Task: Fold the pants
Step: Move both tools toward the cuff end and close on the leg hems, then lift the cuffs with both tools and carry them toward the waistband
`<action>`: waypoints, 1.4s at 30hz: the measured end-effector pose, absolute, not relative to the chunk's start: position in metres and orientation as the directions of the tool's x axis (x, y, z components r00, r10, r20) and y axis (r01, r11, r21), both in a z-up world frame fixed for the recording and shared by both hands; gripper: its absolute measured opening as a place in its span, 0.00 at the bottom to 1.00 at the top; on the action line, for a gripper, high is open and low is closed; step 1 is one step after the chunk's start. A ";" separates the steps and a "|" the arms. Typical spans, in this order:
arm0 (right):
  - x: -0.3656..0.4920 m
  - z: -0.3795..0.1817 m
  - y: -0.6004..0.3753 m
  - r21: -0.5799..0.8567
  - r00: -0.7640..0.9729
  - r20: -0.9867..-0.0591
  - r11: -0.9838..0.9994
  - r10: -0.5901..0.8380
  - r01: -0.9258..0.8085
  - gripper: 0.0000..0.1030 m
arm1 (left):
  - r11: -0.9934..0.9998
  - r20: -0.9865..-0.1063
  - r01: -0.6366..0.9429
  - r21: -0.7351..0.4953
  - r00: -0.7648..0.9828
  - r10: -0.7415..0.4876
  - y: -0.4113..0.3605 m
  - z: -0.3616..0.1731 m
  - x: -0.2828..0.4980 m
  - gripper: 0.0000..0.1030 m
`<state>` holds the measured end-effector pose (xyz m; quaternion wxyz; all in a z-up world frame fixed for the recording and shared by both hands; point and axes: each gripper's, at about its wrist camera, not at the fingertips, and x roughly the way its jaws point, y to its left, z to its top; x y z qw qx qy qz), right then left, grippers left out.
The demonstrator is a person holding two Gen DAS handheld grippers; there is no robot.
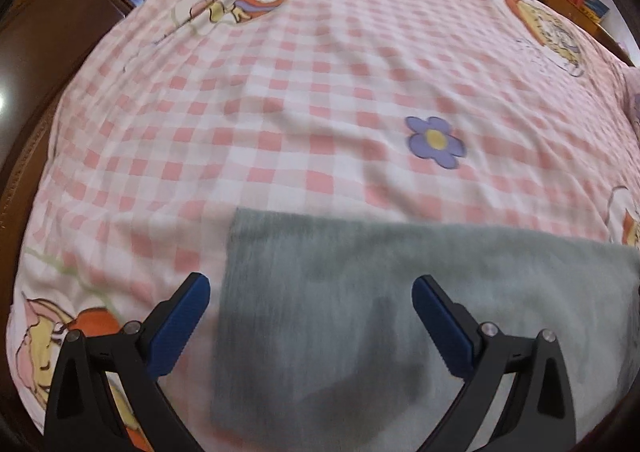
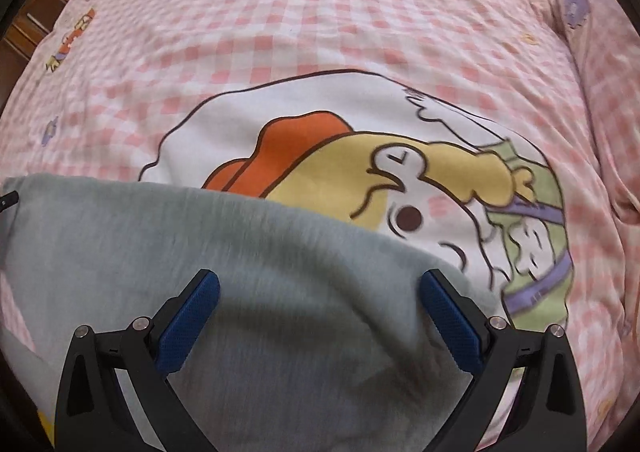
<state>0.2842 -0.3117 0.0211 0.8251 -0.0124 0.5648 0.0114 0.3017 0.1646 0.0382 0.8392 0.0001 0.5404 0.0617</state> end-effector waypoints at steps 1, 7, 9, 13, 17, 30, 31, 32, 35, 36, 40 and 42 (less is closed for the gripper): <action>0.289 0.017 -0.310 -0.014 0.354 -0.935 0.999 0.001 -0.041 0.99 | 0.992 -0.911 -0.109 0.061 0.400 0.100 0.166 0.034 0.305 1.00; 0.303 0.002 -0.308 -0.020 0.324 -0.946 0.998 0.000 -0.060 1.00 | 0.988 -0.925 -0.149 0.036 0.369 0.089 0.171 0.012 0.314 1.00; 0.302 0.001 -0.308 -0.018 0.321 -0.947 0.998 0.002 -0.059 0.99 | 0.987 -0.920 -0.149 0.050 0.378 0.104 0.169 0.011 0.314 0.99; 0.304 0.004 -0.305 -0.009 0.341 -0.940 0.996 0.020 -0.085 0.88 | 0.990 -0.912 -0.133 0.048 0.399 0.098 0.162 0.014 0.314 0.86; 0.299 0.012 -0.296 -0.029 0.360 -0.933 0.993 0.014 -0.113 0.52 | 0.996 -0.905 -0.083 0.024 0.421 0.057 0.150 0.019 0.310 0.45; 0.238 0.077 -0.303 0.036 0.479 -0.872 0.989 0.102 -0.145 0.05 | 0.993 -0.865 -0.074 -0.090 0.500 -0.041 0.158 0.062 0.281 0.07; 0.230 0.082 -0.302 0.034 0.488 -0.866 0.988 0.106 -0.153 0.05 | 0.993 -0.859 -0.071 -0.093 0.511 -0.044 0.159 0.067 0.276 0.06; 0.221 0.087 -0.301 0.033 0.499 -0.860 0.986 0.110 -0.162 0.05 | 0.993 -0.851 -0.066 -0.097 0.522 -0.048 0.159 0.074 0.271 0.06; 0.190 0.101 -0.295 0.033 0.520 -0.845 0.983 0.124 -0.180 0.05 | 0.992 -0.832 -0.062 -0.114 0.551 -0.061 0.162 0.091 0.255 0.06; 0.183 0.105 -0.295 0.039 0.525 -0.841 0.982 0.133 -0.186 0.05 | 0.991 -0.826 -0.062 -0.120 0.560 -0.065 0.163 0.096 0.249 0.06; 0.153 0.114 -0.293 0.050 0.537 -0.829 0.977 0.156 -0.207 0.05 | 0.988 -0.799 -0.080 -0.130 0.599 -0.057 0.169 0.114 0.219 0.05; 0.135 0.119 -0.290 0.049 0.543 -0.823 0.973 0.167 -0.224 0.05 | 0.986 -0.780 -0.092 -0.137 0.624 -0.050 0.175 0.123 0.201 0.05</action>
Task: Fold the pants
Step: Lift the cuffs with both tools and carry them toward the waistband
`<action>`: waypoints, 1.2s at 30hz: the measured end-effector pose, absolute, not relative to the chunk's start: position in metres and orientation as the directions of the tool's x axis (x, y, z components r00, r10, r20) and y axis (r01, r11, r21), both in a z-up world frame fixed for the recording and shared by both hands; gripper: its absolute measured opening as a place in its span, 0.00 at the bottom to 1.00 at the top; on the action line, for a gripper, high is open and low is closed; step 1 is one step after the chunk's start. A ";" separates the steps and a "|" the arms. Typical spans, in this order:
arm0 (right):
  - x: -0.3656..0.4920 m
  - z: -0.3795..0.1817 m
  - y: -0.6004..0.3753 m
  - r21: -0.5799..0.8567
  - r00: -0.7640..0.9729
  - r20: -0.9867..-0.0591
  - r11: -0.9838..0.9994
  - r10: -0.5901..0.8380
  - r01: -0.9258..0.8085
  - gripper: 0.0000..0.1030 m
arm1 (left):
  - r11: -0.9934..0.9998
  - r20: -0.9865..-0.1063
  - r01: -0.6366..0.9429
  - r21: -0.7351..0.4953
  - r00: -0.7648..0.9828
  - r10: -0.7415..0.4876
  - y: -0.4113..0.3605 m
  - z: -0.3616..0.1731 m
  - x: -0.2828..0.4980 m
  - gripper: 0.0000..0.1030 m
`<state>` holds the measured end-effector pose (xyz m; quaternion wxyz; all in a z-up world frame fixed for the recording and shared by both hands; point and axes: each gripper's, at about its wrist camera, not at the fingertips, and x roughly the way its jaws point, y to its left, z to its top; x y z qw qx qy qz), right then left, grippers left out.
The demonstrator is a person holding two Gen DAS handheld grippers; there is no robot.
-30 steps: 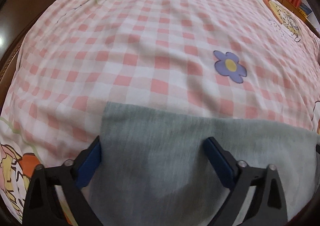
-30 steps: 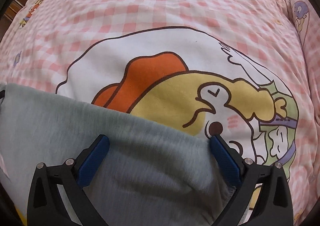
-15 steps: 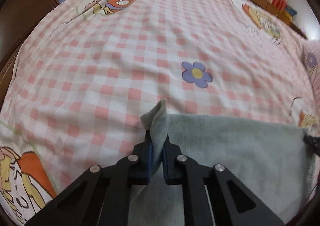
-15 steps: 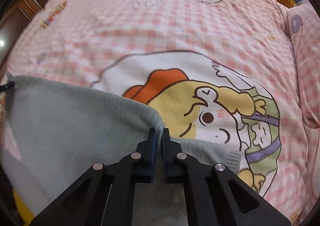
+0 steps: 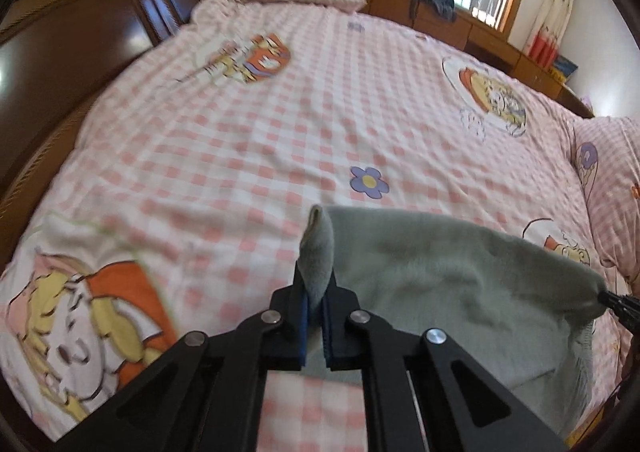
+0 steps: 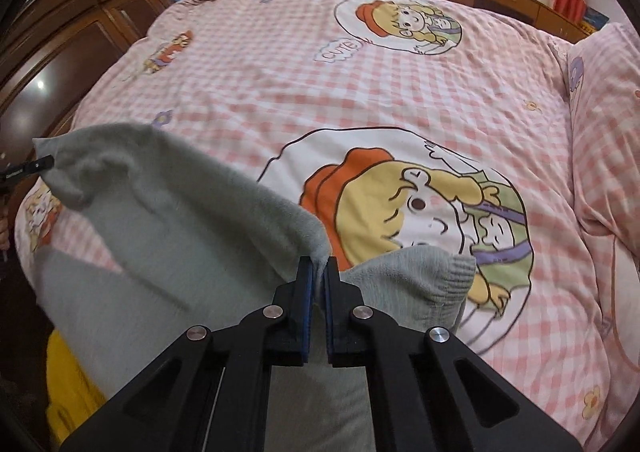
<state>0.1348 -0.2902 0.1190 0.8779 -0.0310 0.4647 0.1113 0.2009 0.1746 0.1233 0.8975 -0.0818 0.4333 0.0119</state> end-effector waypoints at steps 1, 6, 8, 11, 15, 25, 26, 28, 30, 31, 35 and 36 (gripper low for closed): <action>0.127 0.121 -0.289 0.047 0.545 -0.821 0.972 0.170 -0.232 0.05 | 0.985 -0.773 -0.096 -0.146 0.632 -0.053 0.177 0.126 0.192 0.05; 0.091 0.129 -0.282 0.037 0.550 -0.815 0.963 0.183 -0.265 0.05 | 0.978 -0.761 -0.113 -0.175 0.646 -0.062 0.190 0.130 0.150 0.05; 0.075 0.129 -0.278 0.033 0.546 -0.816 0.960 0.187 -0.279 0.05 | 0.977 -0.764 -0.117 -0.179 0.642 -0.063 0.192 0.127 0.135 0.05; 0.056 0.124 -0.274 0.019 0.531 -0.827 0.954 0.184 -0.300 0.05 | 0.972 -0.769 -0.128 -0.195 0.635 -0.071 0.197 0.122 0.115 0.05; 0.036 0.108 -0.273 -0.006 0.496 -0.853 0.947 0.162 -0.320 0.05 | 0.974 -0.782 -0.138 -0.178 0.620 -0.055 0.200 0.113 0.094 0.05; 0.020 0.061 -0.279 0.007 0.373 -0.918 0.947 0.132 -0.320 0.06 | 0.981 -0.835 -0.168 -0.095 0.550 0.014 0.200 0.079 0.055 0.09; 0.019 0.060 -0.279 0.003 0.369 -0.921 0.948 0.127 -0.319 0.09 | 0.982 -0.839 -0.169 -0.087 0.544 0.020 0.200 0.075 0.052 0.13; 0.016 0.061 -0.278 -0.006 0.368 -0.923 0.949 0.116 -0.315 0.13 | 0.981 -0.845 -0.175 -0.079 0.534 0.027 0.199 0.069 0.044 0.22; 0.010 0.066 -0.274 -0.018 0.374 -0.921 0.950 0.105 -0.312 0.19 | 0.980 -0.847 -0.188 -0.070 0.531 0.042 0.200 0.067 0.036 0.39; 0.008 0.068 -0.272 -0.024 0.378 -0.920 0.950 0.101 -0.312 0.21 | 0.979 -0.845 -0.191 -0.069 0.533 0.044 0.200 0.067 0.032 0.40; -0.006 0.083 -0.258 -0.038 0.407 -0.906 0.936 0.116 -0.351 0.31 | 0.975 -0.843 -0.208 -0.085 0.536 0.041 0.202 0.066 0.012 0.45; -0.009 0.085 -0.254 -0.035 0.409 -0.904 0.933 0.123 -0.357 0.32 | 0.971 -0.846 -0.218 -0.099 0.533 0.033 0.203 0.065 0.006 0.46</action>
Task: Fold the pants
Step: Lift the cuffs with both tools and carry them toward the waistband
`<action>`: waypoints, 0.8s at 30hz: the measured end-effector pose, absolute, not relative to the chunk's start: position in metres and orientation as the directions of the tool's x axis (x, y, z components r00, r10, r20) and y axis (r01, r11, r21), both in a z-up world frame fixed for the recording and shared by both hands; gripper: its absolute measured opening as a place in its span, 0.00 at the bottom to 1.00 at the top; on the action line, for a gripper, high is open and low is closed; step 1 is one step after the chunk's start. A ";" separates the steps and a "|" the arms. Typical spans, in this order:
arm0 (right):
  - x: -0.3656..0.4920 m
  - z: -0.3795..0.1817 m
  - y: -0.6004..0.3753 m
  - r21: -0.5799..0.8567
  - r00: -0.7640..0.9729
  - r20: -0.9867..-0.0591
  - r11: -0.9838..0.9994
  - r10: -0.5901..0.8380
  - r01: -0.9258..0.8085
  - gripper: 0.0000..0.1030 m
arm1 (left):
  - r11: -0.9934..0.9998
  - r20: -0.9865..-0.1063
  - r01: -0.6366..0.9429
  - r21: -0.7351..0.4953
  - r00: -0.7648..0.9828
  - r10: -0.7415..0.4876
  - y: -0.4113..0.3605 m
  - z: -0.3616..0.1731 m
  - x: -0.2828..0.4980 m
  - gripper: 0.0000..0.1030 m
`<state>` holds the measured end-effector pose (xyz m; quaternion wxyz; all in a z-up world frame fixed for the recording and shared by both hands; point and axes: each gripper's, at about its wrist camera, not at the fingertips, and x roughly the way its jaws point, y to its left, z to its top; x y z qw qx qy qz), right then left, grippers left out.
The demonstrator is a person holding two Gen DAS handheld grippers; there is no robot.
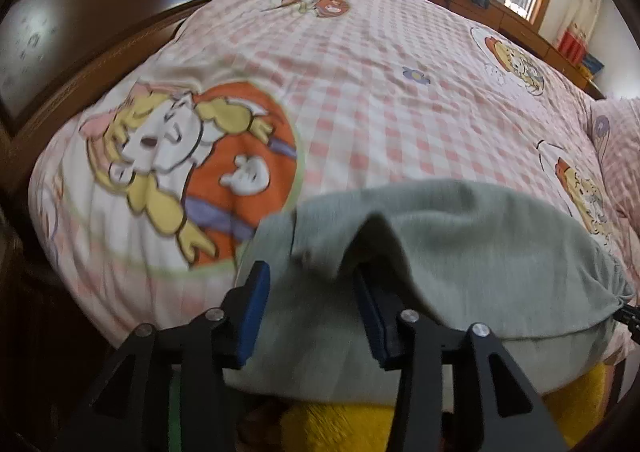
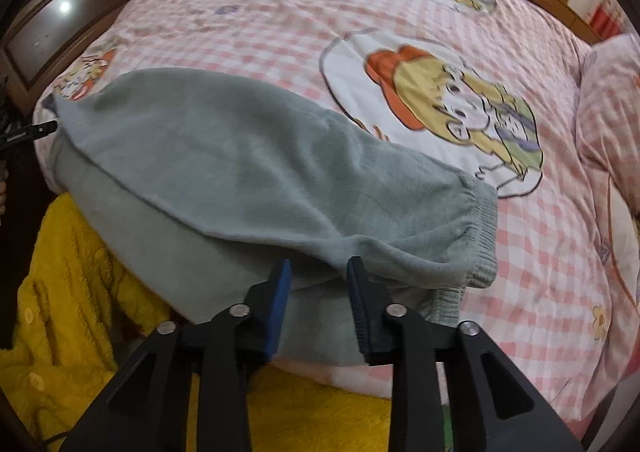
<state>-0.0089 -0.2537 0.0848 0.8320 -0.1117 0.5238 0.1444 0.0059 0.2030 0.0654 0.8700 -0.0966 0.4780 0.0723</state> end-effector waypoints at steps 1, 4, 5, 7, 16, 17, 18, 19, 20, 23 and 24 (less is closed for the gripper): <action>-0.011 0.086 -0.250 -0.027 0.410 -0.903 0.932 0.132 -0.360 0.32 | 0.968 -0.846 -0.226 -0.112 0.532 0.026 0.204 0.065 0.001 0.46; -0.014 0.082 -0.242 0.029 0.389 -0.905 0.936 0.173 -0.350 0.33 | 0.954 -0.843 -0.249 -0.169 0.538 -0.009 0.206 0.065 -0.013 0.47; -0.015 0.079 -0.241 0.055 0.378 -0.907 0.940 0.188 -0.336 0.33 | 0.947 -0.839 -0.255 -0.196 0.544 -0.027 0.205 0.066 -0.018 0.48; -0.014 0.073 -0.241 0.104 0.365 -0.907 0.950 0.212 -0.295 0.33 | 0.937 -0.834 -0.257 -0.238 0.549 -0.061 0.203 0.067 -0.023 0.51; -0.003 0.047 -0.253 0.375 0.337 -0.868 0.926 0.365 -0.036 0.39 | 0.929 -0.817 -0.189 -0.317 0.552 -0.166 0.162 0.064 -0.008 0.59; 0.000 0.044 -0.253 0.392 0.336 -0.864 0.920 0.374 -0.016 0.39 | 0.926 -0.816 -0.187 -0.328 0.550 -0.178 0.159 0.062 -0.004 0.59; 0.002 0.042 -0.253 0.398 0.338 -0.863 0.917 0.375 -0.002 0.39 | 0.924 -0.815 -0.187 -0.335 0.549 -0.184 0.156 0.061 -0.001 0.59; 0.004 0.040 -0.253 0.406 0.341 -0.861 0.914 0.378 0.013 0.39 | 0.922 -0.815 -0.189 -0.337 0.549 -0.185 0.153 0.059 0.003 0.59; 0.005 0.039 -0.252 0.427 0.346 -0.852 0.904 0.392 0.029 0.39 | 0.922 -0.817 -0.194 -0.334 0.548 -0.181 0.151 0.057 0.006 0.59; 0.009 0.039 -0.252 0.485 0.361 -0.824 0.873 0.437 0.051 0.39 | 0.920 -0.822 -0.213 -0.328 0.545 -0.166 0.150 0.052 0.013 0.59; 0.010 0.038 -0.250 0.498 0.368 -0.816 0.865 0.446 0.058 0.39 | 0.919 -0.823 -0.220 -0.329 0.543 -0.164 0.150 0.051 0.015 0.59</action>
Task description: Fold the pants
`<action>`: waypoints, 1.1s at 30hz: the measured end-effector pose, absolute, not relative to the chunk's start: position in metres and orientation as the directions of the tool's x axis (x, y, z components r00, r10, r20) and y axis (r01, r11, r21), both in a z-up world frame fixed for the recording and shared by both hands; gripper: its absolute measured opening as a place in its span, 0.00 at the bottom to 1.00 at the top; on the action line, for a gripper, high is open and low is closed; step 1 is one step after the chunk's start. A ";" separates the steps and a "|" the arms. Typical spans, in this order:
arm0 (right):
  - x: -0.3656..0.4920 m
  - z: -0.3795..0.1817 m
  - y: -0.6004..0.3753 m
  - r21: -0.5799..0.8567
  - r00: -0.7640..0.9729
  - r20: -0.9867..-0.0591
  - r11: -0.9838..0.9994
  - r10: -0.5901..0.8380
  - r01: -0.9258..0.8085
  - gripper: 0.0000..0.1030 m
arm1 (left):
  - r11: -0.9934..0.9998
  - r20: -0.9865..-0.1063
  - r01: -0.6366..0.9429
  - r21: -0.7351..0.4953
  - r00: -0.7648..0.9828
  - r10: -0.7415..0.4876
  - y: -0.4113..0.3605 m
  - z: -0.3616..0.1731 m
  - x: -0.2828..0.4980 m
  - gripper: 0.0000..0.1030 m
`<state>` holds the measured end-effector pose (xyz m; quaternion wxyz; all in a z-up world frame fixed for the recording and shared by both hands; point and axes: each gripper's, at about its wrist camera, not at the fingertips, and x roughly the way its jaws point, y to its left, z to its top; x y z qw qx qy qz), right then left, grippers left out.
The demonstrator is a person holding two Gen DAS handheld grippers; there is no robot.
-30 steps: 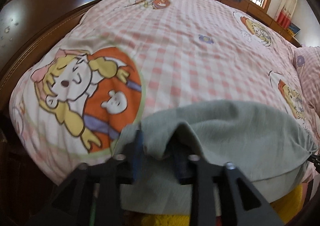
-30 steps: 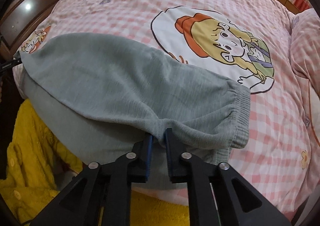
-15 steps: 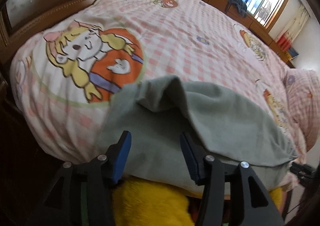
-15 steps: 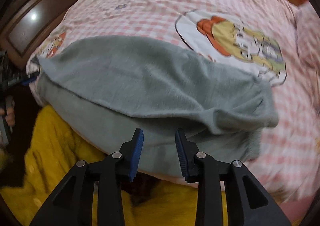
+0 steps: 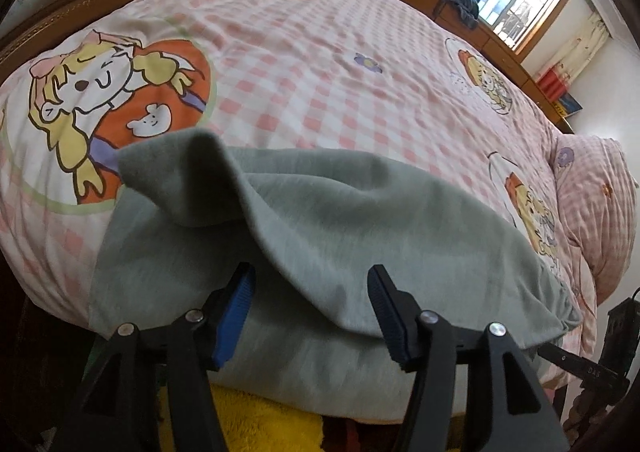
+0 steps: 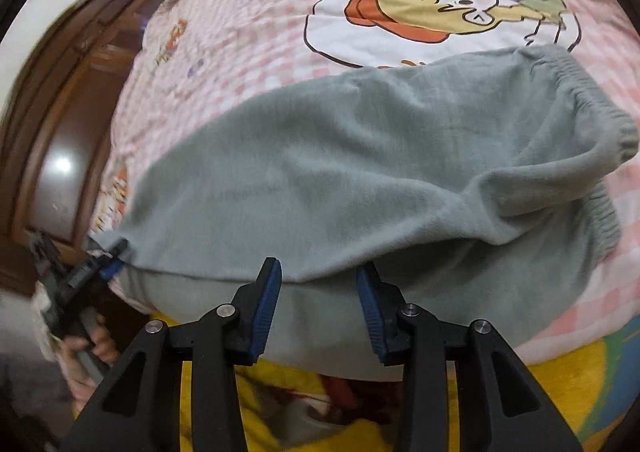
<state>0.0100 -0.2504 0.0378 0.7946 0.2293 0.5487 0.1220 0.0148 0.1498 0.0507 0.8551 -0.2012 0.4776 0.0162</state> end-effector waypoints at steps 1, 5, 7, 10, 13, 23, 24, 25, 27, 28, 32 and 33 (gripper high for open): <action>0.011 0.037 -0.250 0.500 0.371 -0.815 0.864 0.446 0.061 0.39 | 0.916 -0.823 -0.224 -0.332 0.543 -0.165 0.151 0.049 0.016 0.59; 0.016 0.030 -0.246 0.506 0.376 -0.813 0.859 0.445 0.076 0.38 | 0.908 -0.827 -0.250 -0.336 0.540 -0.157 0.155 0.044 0.020 0.59; 0.017 0.028 -0.245 0.507 0.382 -0.811 0.858 0.443 0.081 0.24 | 0.902 -0.829 -0.262 -0.342 0.536 -0.159 0.156 0.040 0.022 0.59; 0.014 0.032 -0.248 0.512 0.403 -0.801 0.856 0.443 0.076 0.05 | 0.905 -0.831 -0.263 -0.335 0.535 -0.152 0.156 0.039 0.026 0.58; 0.007 0.048 -0.250 0.510 0.446 -0.779 0.859 0.440 0.042 0.04 | 0.909 -0.832 -0.254 -0.331 0.532 -0.154 0.155 0.040 0.027 0.13; -0.030 0.068 -0.257 0.536 0.451 -0.745 0.843 0.491 -0.033 0.03 | 0.928 -0.810 -0.199 -0.314 0.566 -0.153 0.162 0.066 -0.004 0.04; -0.035 0.065 -0.256 0.536 0.438 -0.751 0.844 0.494 -0.034 0.03 | 0.931 -0.810 -0.194 -0.309 0.567 -0.150 0.163 0.069 -0.009 0.04; -0.039 0.061 -0.256 0.531 0.429 -0.757 0.847 0.492 -0.035 0.03 | 0.933 -0.811 -0.193 -0.304 0.567 -0.147 0.164 0.069 -0.013 0.04; -0.048 0.053 -0.253 0.516 0.413 -0.772 0.856 0.483 -0.037 0.03 | 0.937 -0.819 -0.198 -0.286 0.558 -0.133 0.165 0.068 -0.020 0.04; -0.050 0.051 -0.253 0.511 0.409 -0.776 0.859 0.480 -0.037 0.03 | 0.938 -0.822 -0.200 -0.285 0.554 -0.131 0.166 0.066 -0.022 0.04; -0.055 0.032 -0.250 0.477 0.382 -0.806 0.879 0.452 -0.033 0.03 | 0.938 -0.839 -0.213 -0.275 0.529 -0.126 0.167 0.053 -0.034 0.04; -0.055 0.029 -0.250 0.472 0.377 -0.811 0.881 0.448 -0.030 0.03 | 0.938 -0.845 -0.216 -0.270 0.520 -0.123 0.167 0.048 -0.037 0.04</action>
